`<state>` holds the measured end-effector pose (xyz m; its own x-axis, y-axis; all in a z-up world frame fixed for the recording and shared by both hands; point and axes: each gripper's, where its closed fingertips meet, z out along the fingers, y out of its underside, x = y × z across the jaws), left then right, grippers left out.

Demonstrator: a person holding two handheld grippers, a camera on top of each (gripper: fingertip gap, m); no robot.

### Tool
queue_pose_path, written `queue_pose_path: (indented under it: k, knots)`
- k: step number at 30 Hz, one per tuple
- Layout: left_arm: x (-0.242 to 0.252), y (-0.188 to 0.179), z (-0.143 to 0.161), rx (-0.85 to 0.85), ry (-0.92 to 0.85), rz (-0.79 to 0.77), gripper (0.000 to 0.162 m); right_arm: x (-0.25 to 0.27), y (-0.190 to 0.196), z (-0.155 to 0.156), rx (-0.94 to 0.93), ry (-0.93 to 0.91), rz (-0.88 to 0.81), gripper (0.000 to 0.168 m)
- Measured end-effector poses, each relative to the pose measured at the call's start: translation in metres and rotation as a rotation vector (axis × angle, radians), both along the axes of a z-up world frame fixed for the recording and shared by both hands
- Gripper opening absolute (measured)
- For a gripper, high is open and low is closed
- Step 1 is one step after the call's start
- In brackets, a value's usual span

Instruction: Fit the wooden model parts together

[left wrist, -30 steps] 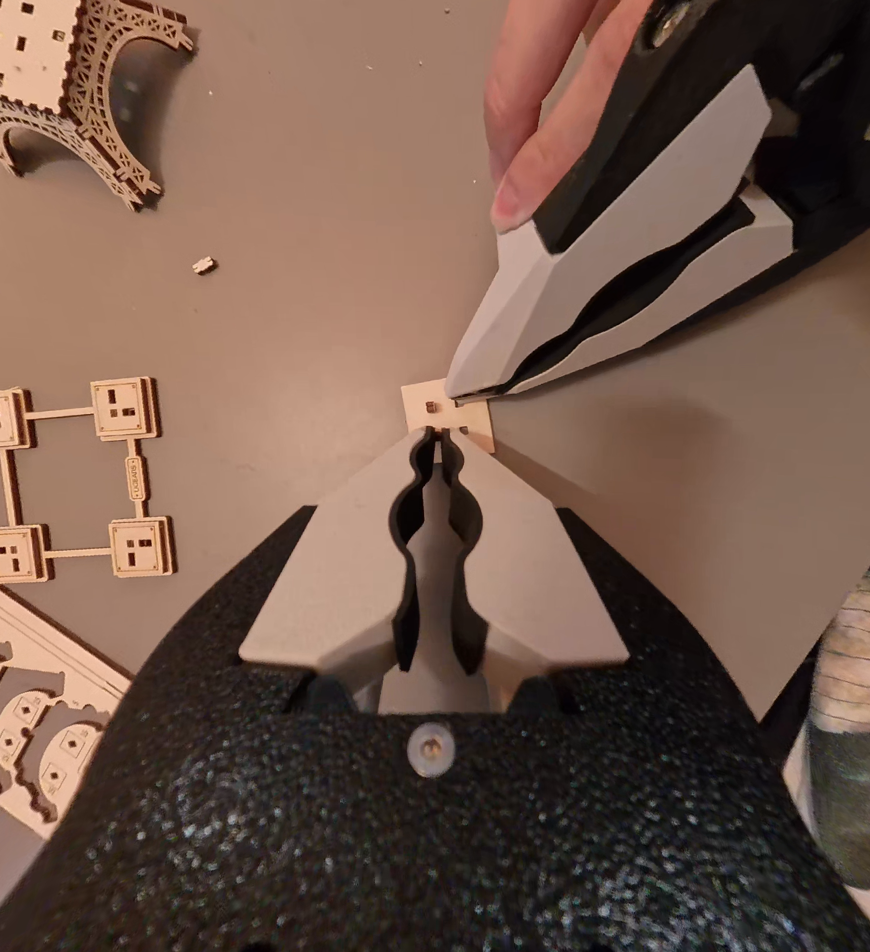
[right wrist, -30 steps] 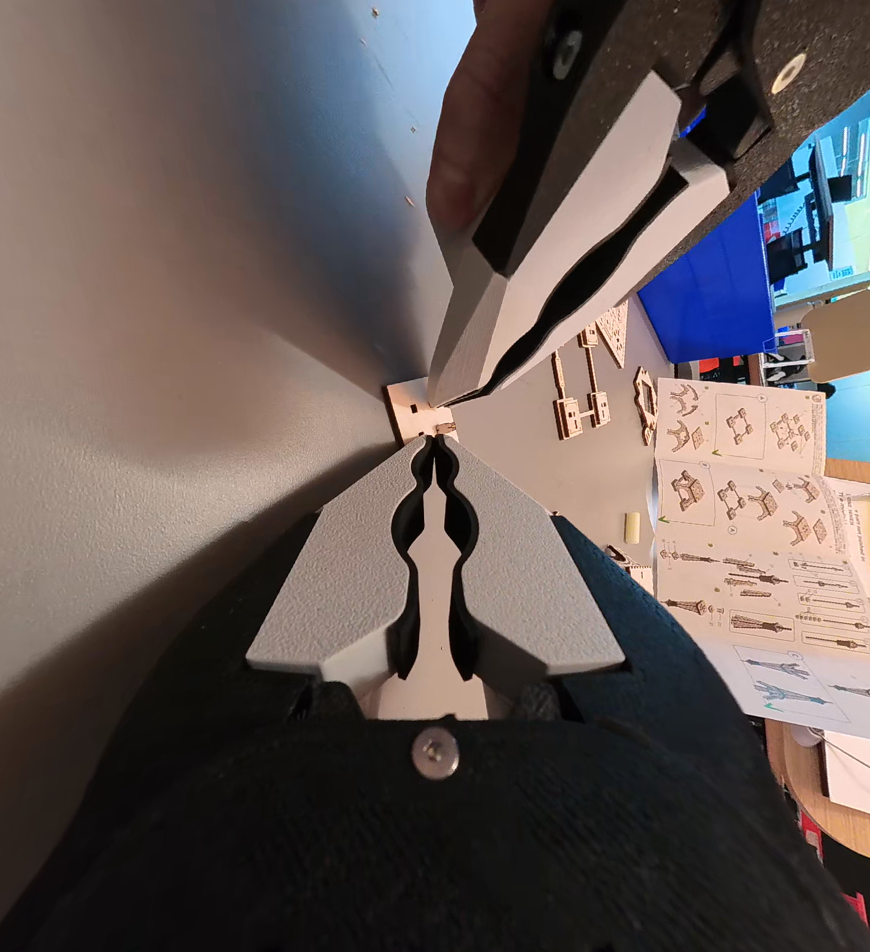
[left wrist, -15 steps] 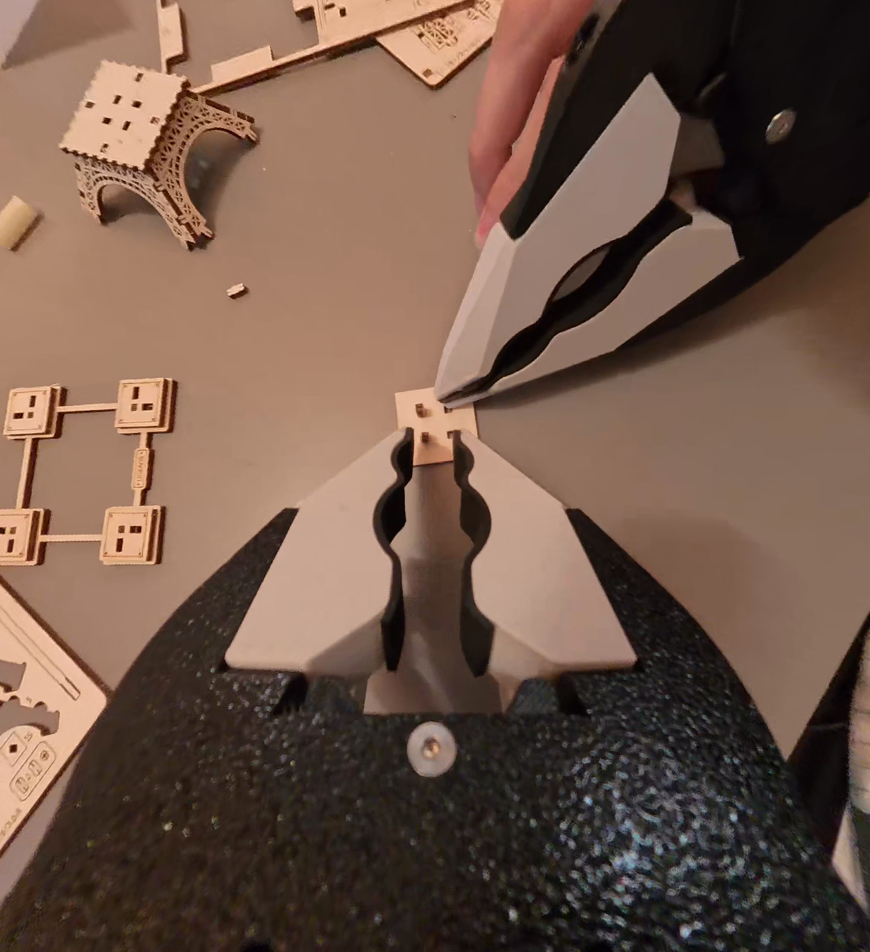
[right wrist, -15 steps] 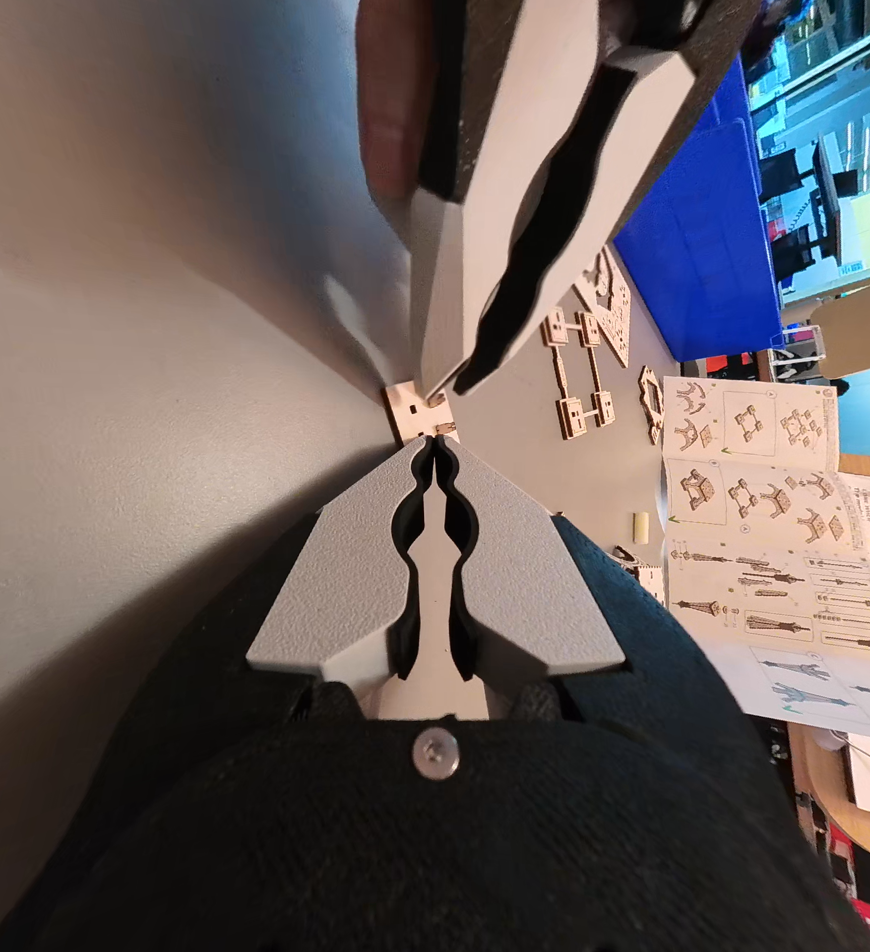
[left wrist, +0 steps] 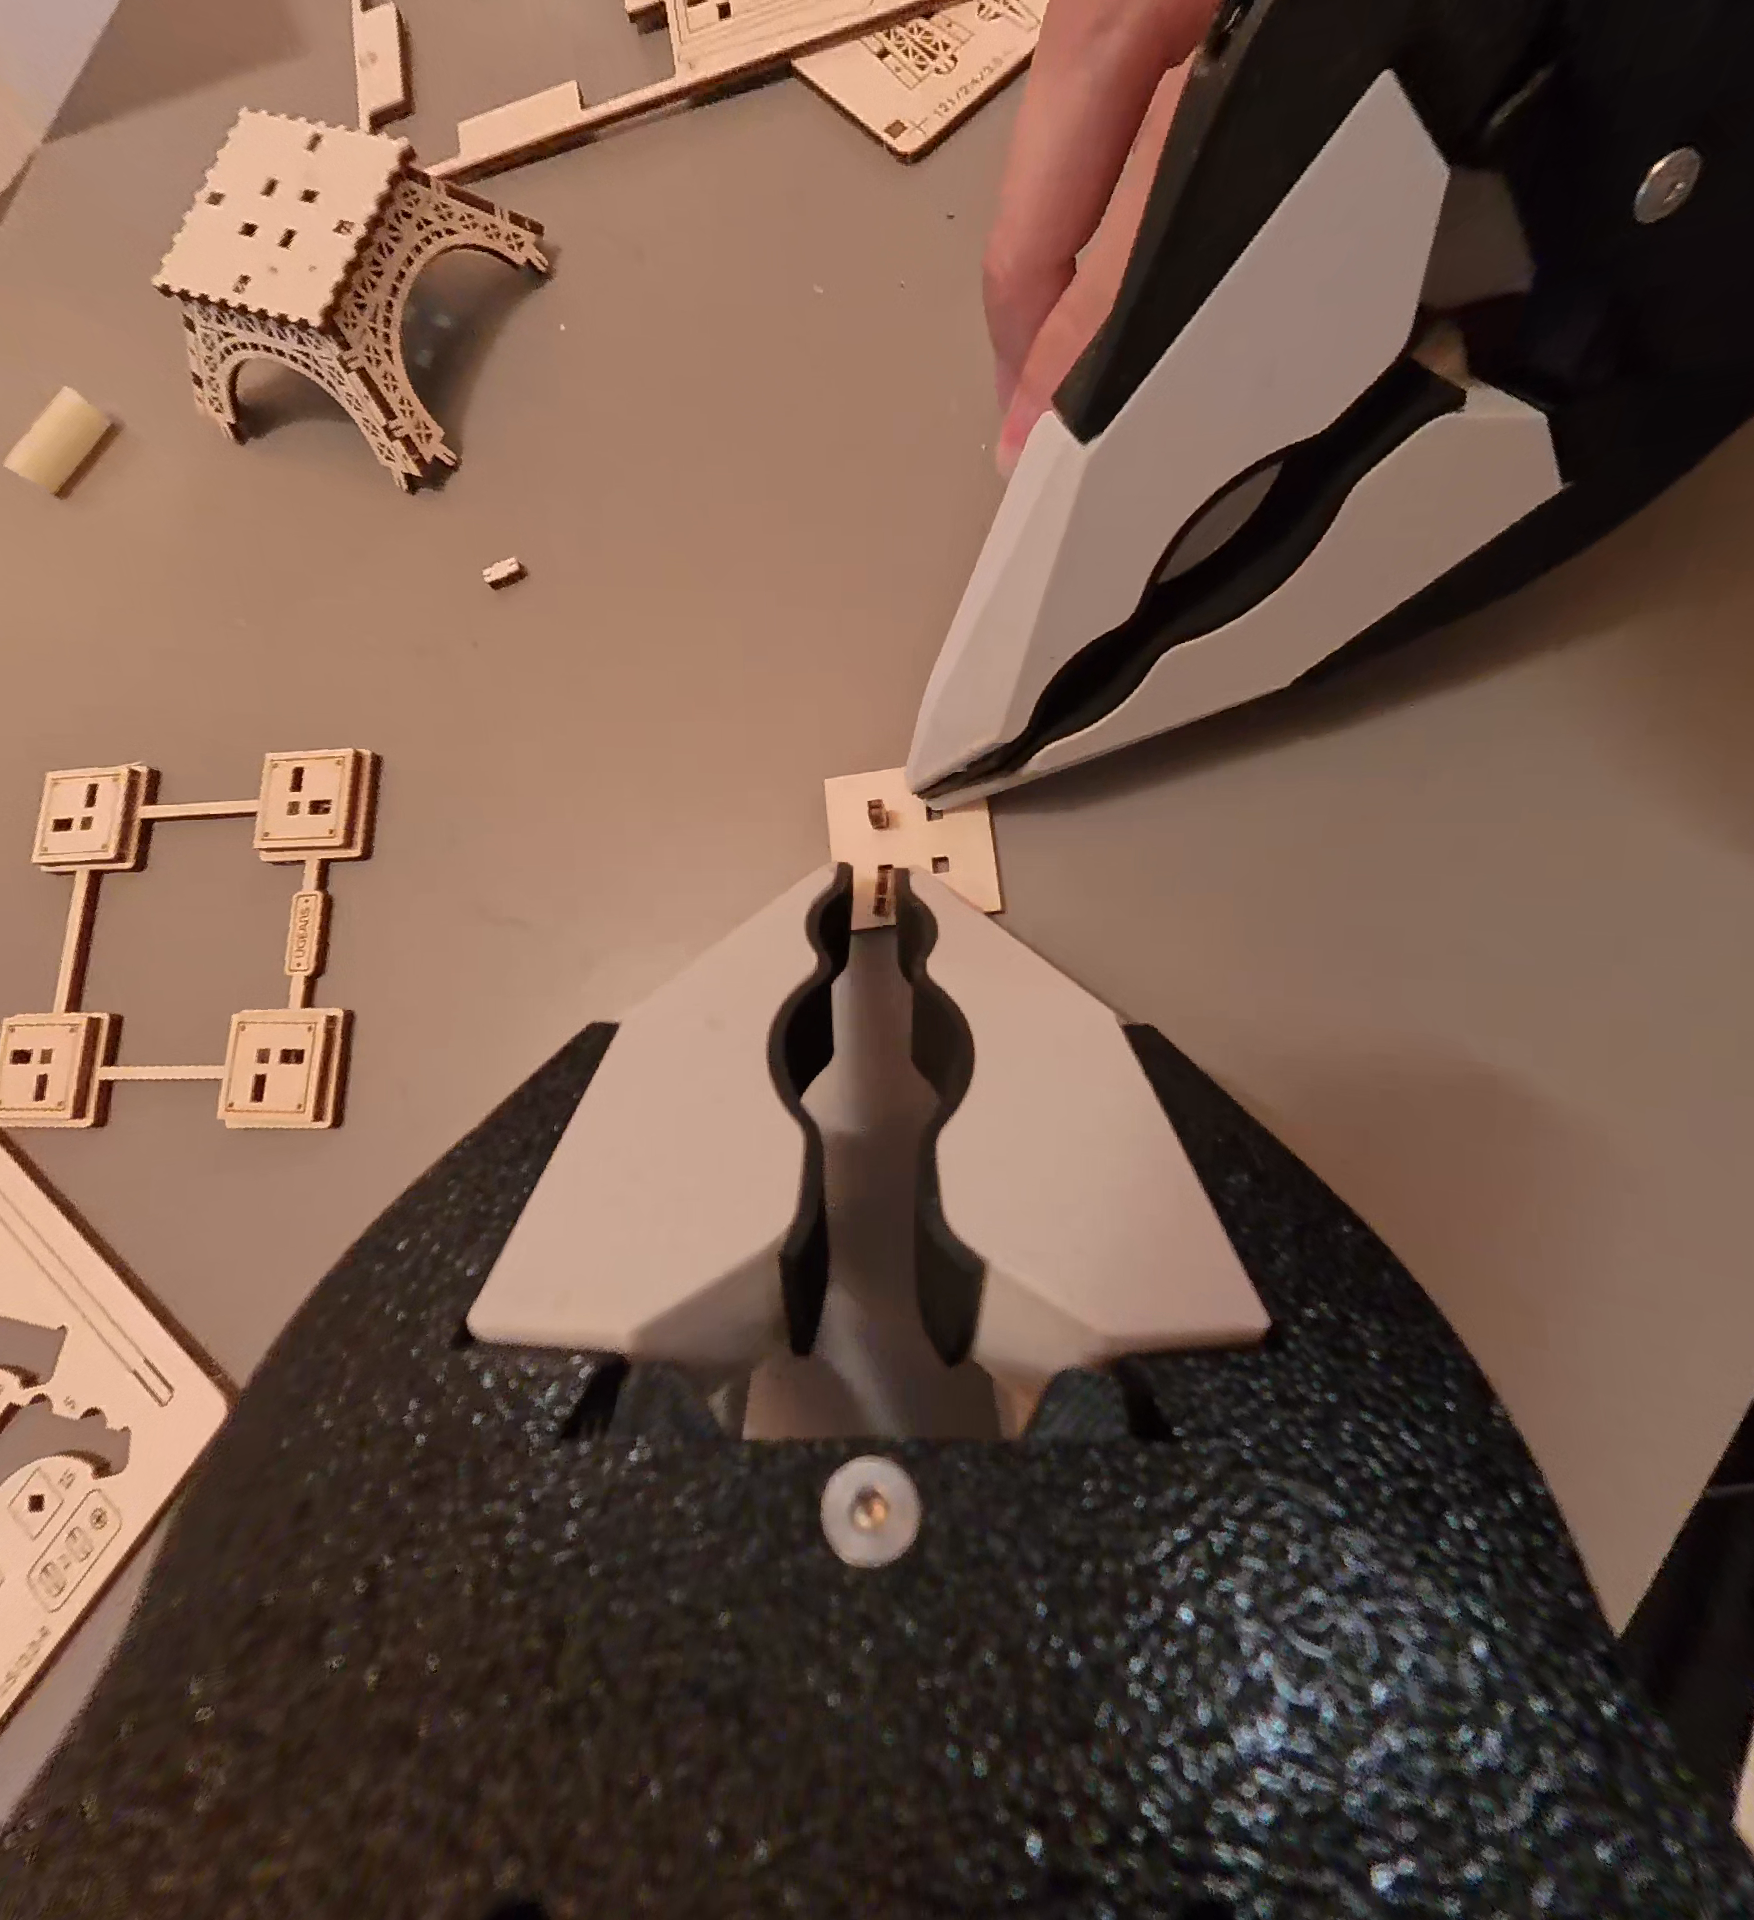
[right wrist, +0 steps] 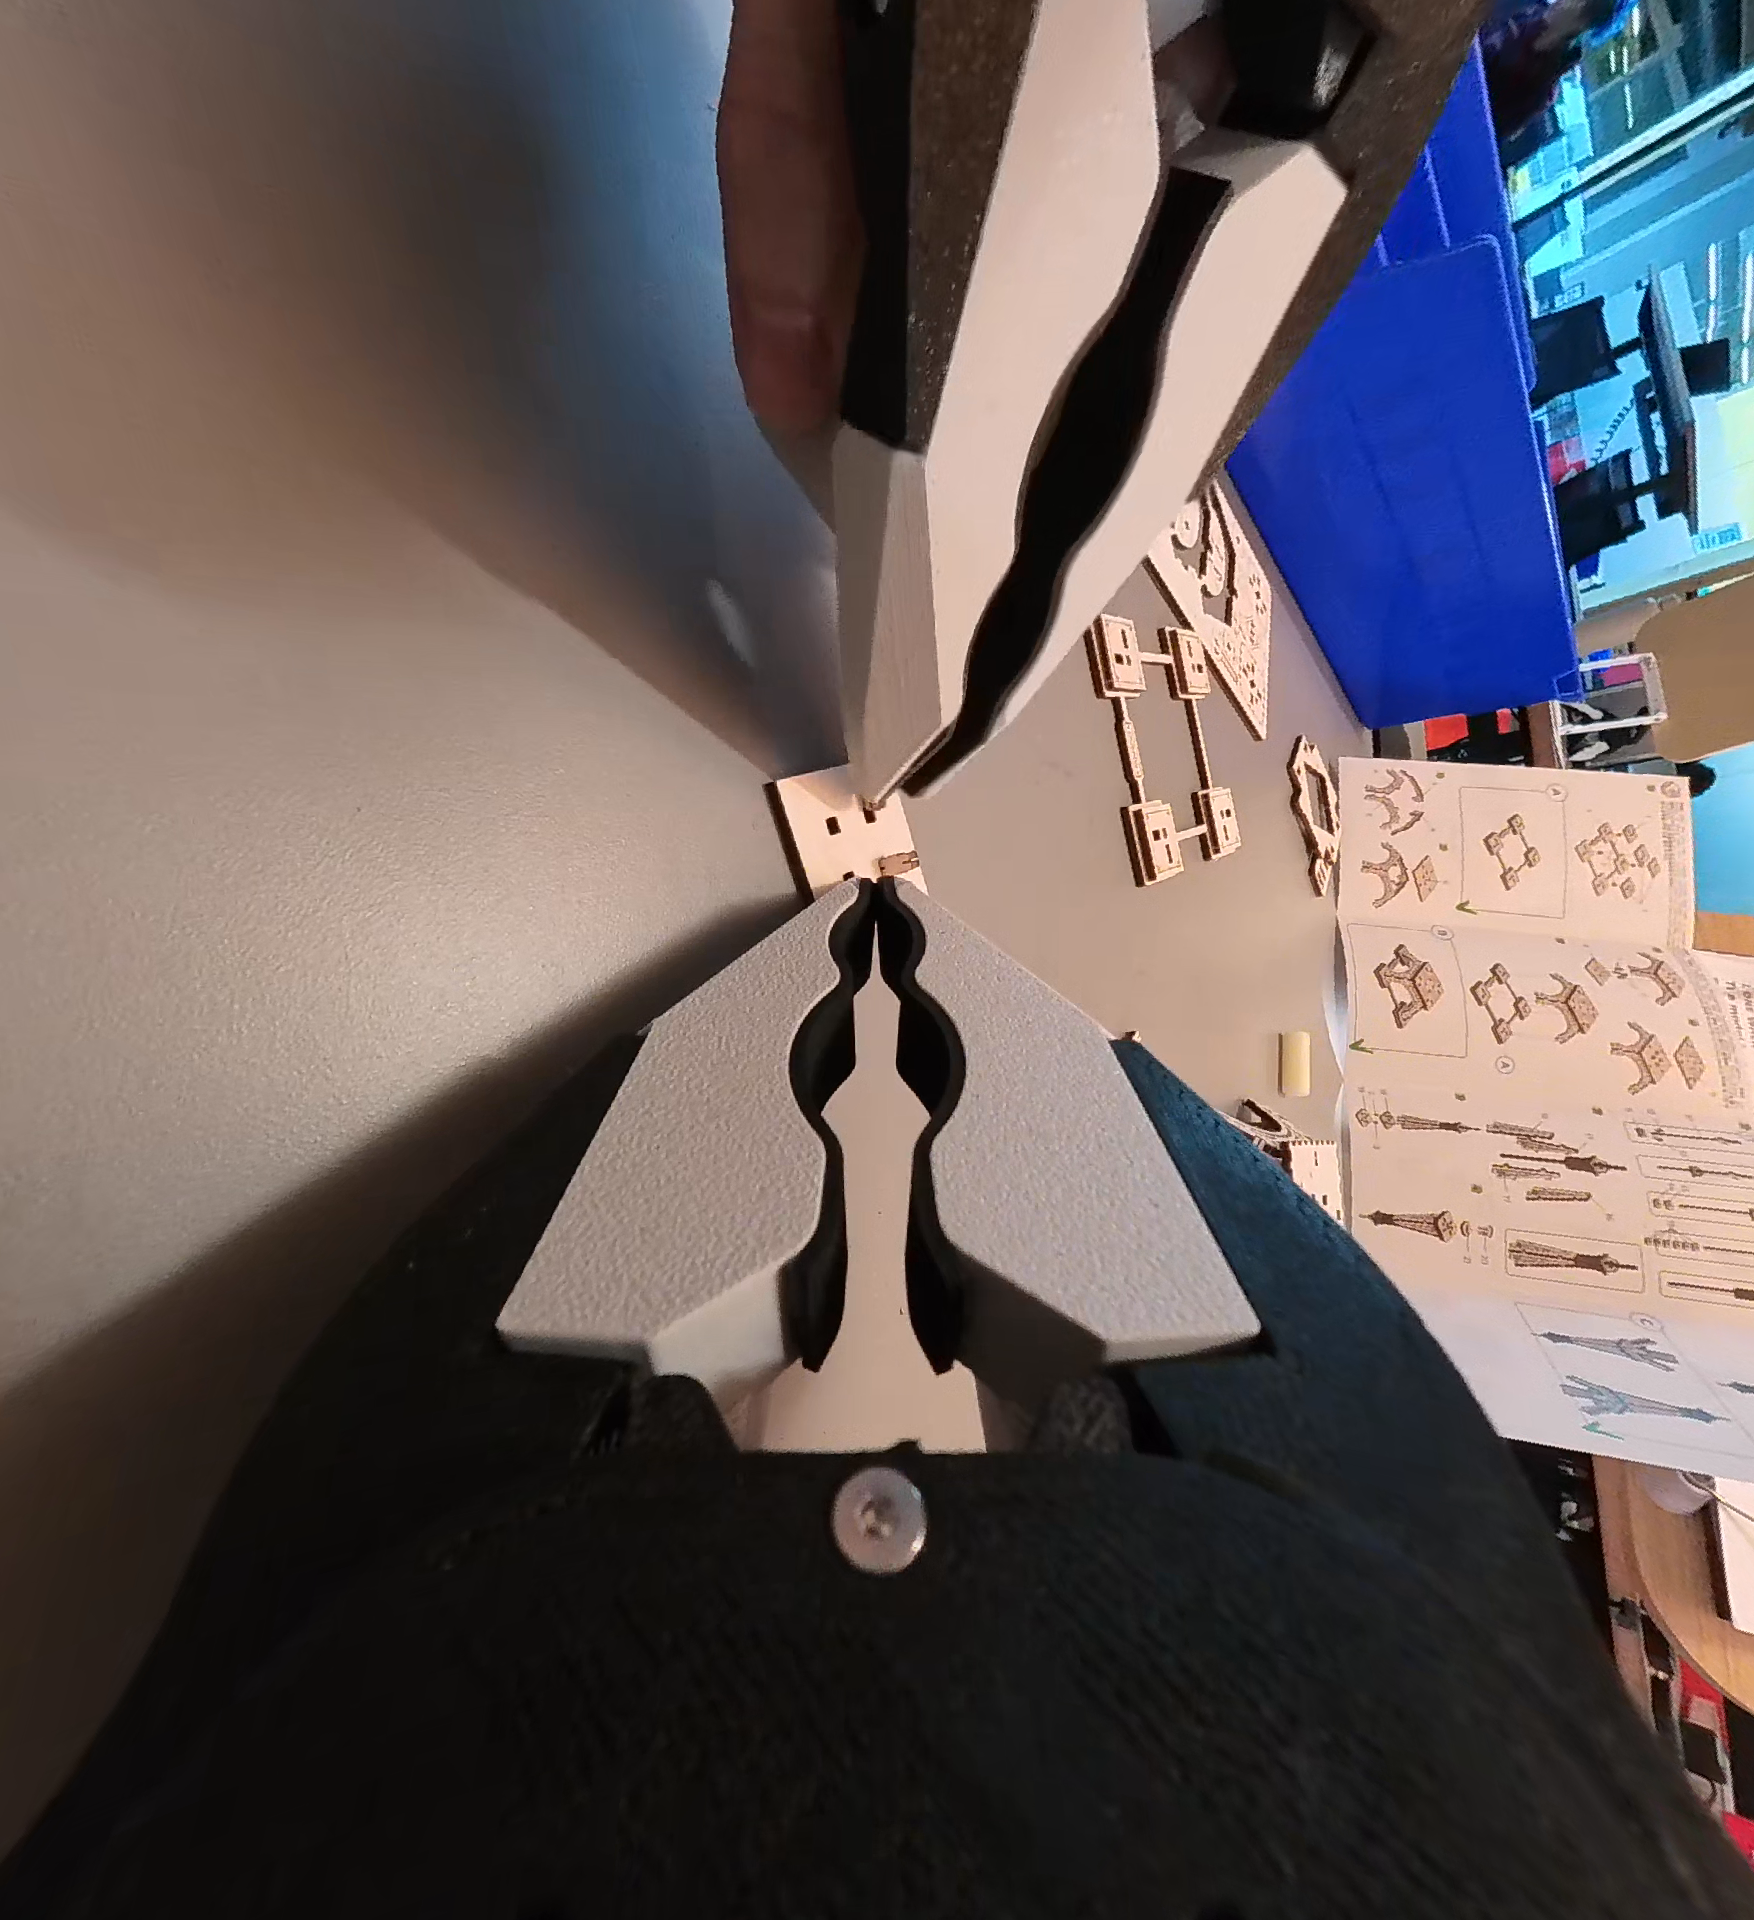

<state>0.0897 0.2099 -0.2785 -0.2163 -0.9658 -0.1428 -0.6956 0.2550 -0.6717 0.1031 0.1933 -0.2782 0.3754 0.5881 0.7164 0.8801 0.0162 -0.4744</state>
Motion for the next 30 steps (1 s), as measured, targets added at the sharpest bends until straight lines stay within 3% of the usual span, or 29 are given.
queue_pose_path:
  k: [22,30]
  knots:
    - [-0.0047,0.0016,-0.0035,0.005,0.022,-0.049,0.0,-0.003,0.0035,0.0,0.0,-0.001,0.0,0.0]
    - [-0.0016,0.0011,0.0023,0.069,0.181,-0.078,0.0,-0.004,0.0056,-0.0001,0.006,-0.023,0.001,0.0]
